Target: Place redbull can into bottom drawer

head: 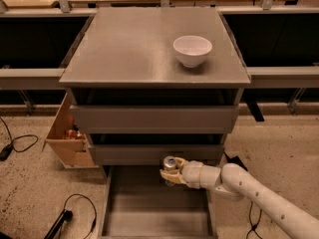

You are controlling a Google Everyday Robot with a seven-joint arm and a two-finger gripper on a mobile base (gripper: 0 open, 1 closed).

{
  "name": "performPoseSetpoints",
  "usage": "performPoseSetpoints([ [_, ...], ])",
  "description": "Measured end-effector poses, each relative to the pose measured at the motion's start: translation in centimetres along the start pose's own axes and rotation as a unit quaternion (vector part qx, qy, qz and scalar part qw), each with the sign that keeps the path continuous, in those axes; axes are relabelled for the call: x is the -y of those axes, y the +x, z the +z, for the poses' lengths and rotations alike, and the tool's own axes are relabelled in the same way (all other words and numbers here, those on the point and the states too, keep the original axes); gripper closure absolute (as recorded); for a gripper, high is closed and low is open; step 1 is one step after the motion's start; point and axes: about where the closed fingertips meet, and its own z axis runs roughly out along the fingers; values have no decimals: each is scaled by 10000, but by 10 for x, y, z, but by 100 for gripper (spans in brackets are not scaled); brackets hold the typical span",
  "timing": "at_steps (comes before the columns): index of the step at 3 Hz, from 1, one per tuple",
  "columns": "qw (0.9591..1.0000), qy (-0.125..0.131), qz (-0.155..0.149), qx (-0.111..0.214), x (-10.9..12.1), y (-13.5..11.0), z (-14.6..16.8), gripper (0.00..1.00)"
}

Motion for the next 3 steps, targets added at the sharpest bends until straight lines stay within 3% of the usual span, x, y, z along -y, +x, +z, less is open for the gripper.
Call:
performPoseSetpoints([
  [2, 9992, -293, 282, -55, 1, 118, 70, 100],
  [3, 9989, -299, 323, -157, 8, 174, 97, 100],
])
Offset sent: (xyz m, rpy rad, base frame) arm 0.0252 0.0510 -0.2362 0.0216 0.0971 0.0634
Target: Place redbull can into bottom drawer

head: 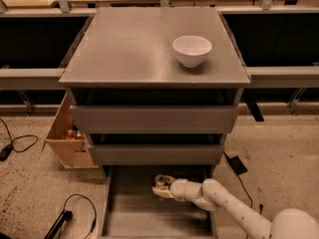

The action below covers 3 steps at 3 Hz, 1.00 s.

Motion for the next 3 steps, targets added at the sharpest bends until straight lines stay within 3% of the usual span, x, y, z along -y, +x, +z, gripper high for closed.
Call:
performPoseSetpoints([
  [1, 10000, -14, 10, 11, 1, 4, 2, 100],
  [2, 9999, -118, 81, 92, 5, 32, 19, 100],
  [3, 9991, -364, -25, 211, -6, 65, 38, 100],
])
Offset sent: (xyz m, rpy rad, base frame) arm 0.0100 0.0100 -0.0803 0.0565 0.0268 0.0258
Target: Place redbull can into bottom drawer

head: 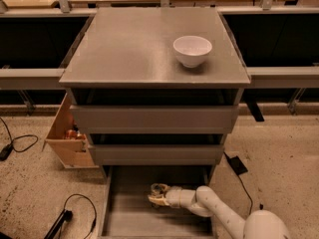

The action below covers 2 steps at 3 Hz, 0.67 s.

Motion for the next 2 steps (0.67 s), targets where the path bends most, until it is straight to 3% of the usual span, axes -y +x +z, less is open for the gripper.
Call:
performPoseSetpoints([
  [2, 9995, -238, -201, 4, -18, 35, 19, 100],
])
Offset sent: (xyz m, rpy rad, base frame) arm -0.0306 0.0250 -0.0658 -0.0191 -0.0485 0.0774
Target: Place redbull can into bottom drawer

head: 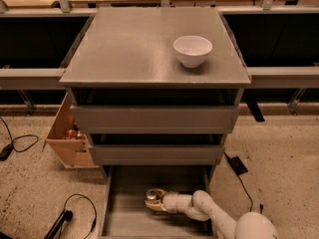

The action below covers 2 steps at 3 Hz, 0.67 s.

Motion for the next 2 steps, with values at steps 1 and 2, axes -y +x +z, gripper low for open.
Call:
performPoseSetpoints([
  [1, 10000, 0, 0, 1, 0, 0, 0, 81],
  [2, 10000, -1, 0, 1, 0, 0, 0, 58],
])
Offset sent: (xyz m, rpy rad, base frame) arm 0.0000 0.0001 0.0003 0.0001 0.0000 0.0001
